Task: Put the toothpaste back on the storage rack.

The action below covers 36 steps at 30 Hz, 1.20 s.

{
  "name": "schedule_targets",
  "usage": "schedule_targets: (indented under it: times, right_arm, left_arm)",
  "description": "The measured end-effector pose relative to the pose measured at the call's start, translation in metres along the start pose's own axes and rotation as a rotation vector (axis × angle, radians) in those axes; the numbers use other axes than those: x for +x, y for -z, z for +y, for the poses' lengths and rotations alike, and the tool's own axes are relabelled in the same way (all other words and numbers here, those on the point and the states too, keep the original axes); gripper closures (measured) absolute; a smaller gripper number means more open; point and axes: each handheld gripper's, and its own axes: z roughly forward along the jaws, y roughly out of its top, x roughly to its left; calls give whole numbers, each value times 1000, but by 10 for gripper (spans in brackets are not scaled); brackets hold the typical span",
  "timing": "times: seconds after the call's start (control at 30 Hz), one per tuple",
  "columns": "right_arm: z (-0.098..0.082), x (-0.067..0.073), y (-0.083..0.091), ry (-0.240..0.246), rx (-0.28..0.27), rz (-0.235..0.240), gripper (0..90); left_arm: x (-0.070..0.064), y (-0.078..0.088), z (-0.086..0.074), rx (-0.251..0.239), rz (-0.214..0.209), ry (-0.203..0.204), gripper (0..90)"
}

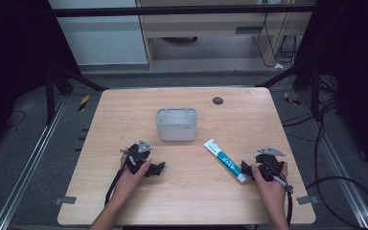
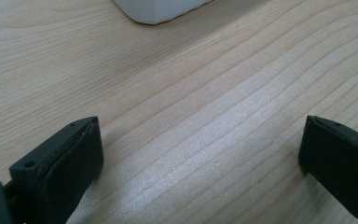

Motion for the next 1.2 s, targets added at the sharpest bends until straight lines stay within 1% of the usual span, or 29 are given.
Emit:
schedule_targets:
  times: [0.1,0.33,0.37,0.4,0.43,0.47,0.53,0.57,0.6,0.63,0.67,0.7,0.73,0.77,0.8,0.83,0.87,0.9,0.93,0.97,1.0,1.03,1.07,1.1,1.13,1.17,1.2]
  right_arm:
    - [-1,-1,1,4,0,6,9]
    - [-1,-3,1,21,1,25,8]
    - [0,-4,0,30,1,29,13]
    - [0,-5,1,41,-15,41,93]
    - [0,-5,1,41,-15,41,93]
    - [2,-6,4,41,-12,52,118]
    - [6,-8,12,35,-24,50,119]
    - [14,-7,24,34,-23,48,126]
    - [14,-7,24,34,-23,48,126]
    - [23,-2,37,44,-16,58,125]
    - [23,-2,37,44,-16,58,125]
    - [32,5,47,80,13,64,131]
    - [37,9,51,98,27,60,152]
    - [37,9,51,98,27,60,152]
    - [42,12,54,111,29,72,163]
    - [47,15,58,111,32,91,174]
    - [52,18,60,120,33,107,214]
    - [55,21,62,129,37,120,236]
    - [61,25,64,152,45,128,240]
    - [66,28,65,168,47,142,275]
    - [69,31,66,182,47,154,298]
    - [74,35,67,208,53,170,313]
    - [78,39,67,222,64,176,334]
    - [83,44,66,259,69,180,353]
    - [83,44,66,259,69,180,353]
    - [89,51,65,285,85,194,372]
    - [89,51,65,285,85,194,372]
  left_arm:
    - [1,1,0,2,-6,-9,0]
    - [1,0,0,1,-7,-7,0]
    - [1,0,0,1,-8,-8,0]
    - [1,0,0,1,-8,-8,0]
    - [2,0,0,1,-9,-9,0]
    - [1,0,0,-1,-9,-7,0]
    - [1,0,0,0,-9,-9,0]
    - [1,0,0,0,-9,-9,0]
    - [1,0,0,0,-9,-8,0]
    - [1,0,0,0,-9,-8,0]
    - [1,0,0,0,-9,-8,0]
    - [2,0,0,0,-8,-9,0]
    - [2,0,0,0,-8,-11,0]
    - [2,0,0,0,-8,-11,0]
    - [2,0,0,0,-8,-11,0]
    - [2,0,0,0,-8,-11,0]
    - [2,0,0,0,-9,-10,0]
    - [2,0,0,0,-8,-10,0]
    - [2,0,0,0,-9,-10,0]
    - [2,0,0,0,-8,-10,0]
    - [2,0,0,0,-8,-10,0]
    - [2,0,0,0,-8,-10,0]
    - [2,0,0,0,-8,-10,0]
    - [2,0,0,0,-8,-9,0]
    - [2,0,0,0,-8,-9,0]
    - [1,0,0,0,-8,-9,0]
    - [2,0,0,1,-7,-10,0]
